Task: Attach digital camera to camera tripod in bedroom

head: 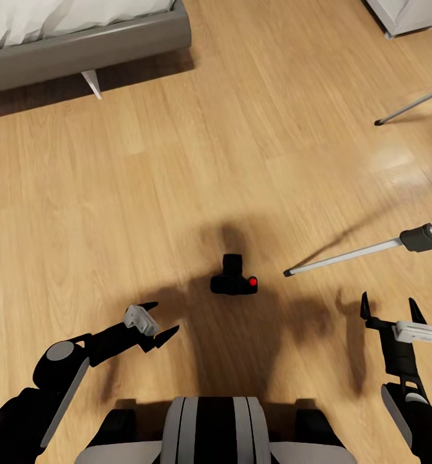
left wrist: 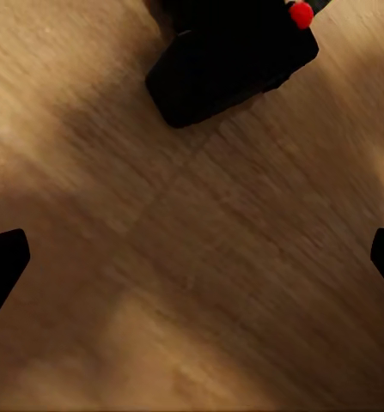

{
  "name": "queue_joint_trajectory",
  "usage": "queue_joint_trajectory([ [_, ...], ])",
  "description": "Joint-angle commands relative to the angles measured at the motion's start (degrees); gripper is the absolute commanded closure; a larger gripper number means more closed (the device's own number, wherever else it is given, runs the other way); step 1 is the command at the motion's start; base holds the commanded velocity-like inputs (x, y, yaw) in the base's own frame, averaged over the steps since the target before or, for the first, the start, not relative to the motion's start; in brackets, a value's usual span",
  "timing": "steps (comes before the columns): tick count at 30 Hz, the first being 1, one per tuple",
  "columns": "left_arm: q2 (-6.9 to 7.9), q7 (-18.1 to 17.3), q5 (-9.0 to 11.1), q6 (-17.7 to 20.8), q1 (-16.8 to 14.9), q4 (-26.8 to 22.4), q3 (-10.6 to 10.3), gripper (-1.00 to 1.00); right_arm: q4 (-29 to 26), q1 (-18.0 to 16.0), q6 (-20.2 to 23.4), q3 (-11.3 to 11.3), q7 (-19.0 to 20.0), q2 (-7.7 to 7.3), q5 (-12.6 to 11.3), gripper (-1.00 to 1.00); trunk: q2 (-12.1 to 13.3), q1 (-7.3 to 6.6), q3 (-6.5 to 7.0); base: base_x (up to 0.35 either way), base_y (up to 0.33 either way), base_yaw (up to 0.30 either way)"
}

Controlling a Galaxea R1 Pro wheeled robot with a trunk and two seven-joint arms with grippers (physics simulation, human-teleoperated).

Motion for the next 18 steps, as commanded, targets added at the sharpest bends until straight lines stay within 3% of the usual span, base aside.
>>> queue_joint_trajectory([
  [1, 0.04, -0.1, 0.1, 0.0, 0.0, -0.1, 0.3, -1.00, 0.0, 0.0, -0.2, 0.1, -0.3, -0.03, -0.1, -1.00, 0.0, 0.02, -0.03, 0.000, 0.000, 0.000],
  [5, 0.03, -0.1, 0.3, -1.1, 0.0, -0.1, 3.1, -1.00, -0.1, 0.0, -0.3, 0.0, -0.8, 0.05, -0.1, -1.00, -0.1, 0.12, -0.03, 0.000, 0.000, 0.000],
  [6, 0.00, -0.3, 0.3, -1.7, 0.0, -0.1, 5.1, -1.00, -0.1, 0.0, -0.5, 0.1, -1.1, 0.43, -0.1, -1.00, -0.1, 0.15, -0.03, 0.000, 0.000, 0.000],
  [18, -0.06, -0.5, 0.3, -2.1, 0.0, -0.1, 5.8, -1.00, -0.1, 0.0, -0.5, 0.2, -1.2, 0.90, -0.1, -1.00, -0.2, 0.28, -0.03, 0.000, 0.000, 0.000],
])
